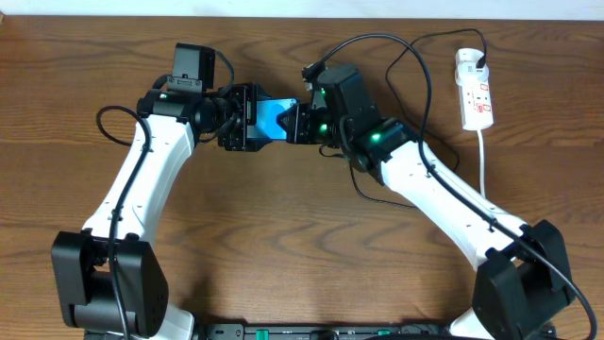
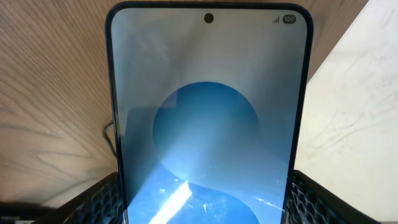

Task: Plug charger to phone and switch on socket
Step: 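Grasp the phone's side edge with the right gripper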

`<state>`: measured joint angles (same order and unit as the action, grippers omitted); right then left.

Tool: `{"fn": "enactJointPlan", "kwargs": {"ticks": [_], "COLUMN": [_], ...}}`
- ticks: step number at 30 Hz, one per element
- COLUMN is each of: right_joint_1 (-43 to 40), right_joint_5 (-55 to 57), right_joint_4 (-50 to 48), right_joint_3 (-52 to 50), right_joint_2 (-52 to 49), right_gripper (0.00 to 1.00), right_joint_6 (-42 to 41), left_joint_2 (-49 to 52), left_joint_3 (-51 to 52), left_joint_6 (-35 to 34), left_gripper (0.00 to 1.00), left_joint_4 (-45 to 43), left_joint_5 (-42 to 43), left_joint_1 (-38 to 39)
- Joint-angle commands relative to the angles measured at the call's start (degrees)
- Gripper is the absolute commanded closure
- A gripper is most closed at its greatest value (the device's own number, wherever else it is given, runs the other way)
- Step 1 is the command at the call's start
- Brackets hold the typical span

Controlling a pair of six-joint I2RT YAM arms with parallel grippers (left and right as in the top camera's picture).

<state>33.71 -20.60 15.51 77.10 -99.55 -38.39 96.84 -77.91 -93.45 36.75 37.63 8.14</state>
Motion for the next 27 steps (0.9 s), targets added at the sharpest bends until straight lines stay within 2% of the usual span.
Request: {"fn": "enactJointPlan", "kwargs": {"ticks": [1, 5, 10, 12, 17, 19, 23, 27], "right_joint_1": [-2.1, -2.9, -3.3, -3.8, -5.2, -5.7, -6.8, -7.7], "right_joint_5": [-0.2, -1.0, -2.0, -3.4, -5.5, -6.0, -6.4, -7.0], "right_joint_4": [-1.2, -1.1, -1.1, -1.0, -0.7, -0.6, -0.3, -0.3], "right_joint_3": [0.8, 0.8, 0.8, 0.8, 0.8, 0.8, 0.8, 0.8], "right_joint_2": [0.0, 0.7, 1.1, 1.1, 1.1, 1.1, 1.6, 2.2], "right_gripper": [0.99, 0.99, 0.99, 0.99, 0.99, 0.99, 0.99, 0.99], "right_joint_6": [-0.3, -0.3, -0.3, -0.3, -0.3, -0.3, -0.3, -0.1], "left_joint_2": [-1.5, -1.5, -1.5, -1.5, -1.5, -1.5, -1.5, -1.5], "left_joint_3": [-0.1, -0.1, -0.1, -0.1, -0.1, -0.1, -0.1, -0.1], "left_joint_6": [2.7, 5.4, 11.9, 16.0, 26.7, 26.8, 26.8, 26.8], "left_gripper": [0.71, 0.65, 0.63, 0.59, 0.59, 0.57, 0.42, 0.35], "left_joint_4": [0.5, 0.4, -1.4, -3.3, -8.3, -8.9, -9.5, -9.5], "left_joint_5": [1.0, 1.0, 1.0, 1.6, 5.7, 5.7, 5.7, 5.7], "left_joint_1": [0.3, 0.3, 0.3, 0.3, 0.3, 0.3, 0.3, 0.3]}}
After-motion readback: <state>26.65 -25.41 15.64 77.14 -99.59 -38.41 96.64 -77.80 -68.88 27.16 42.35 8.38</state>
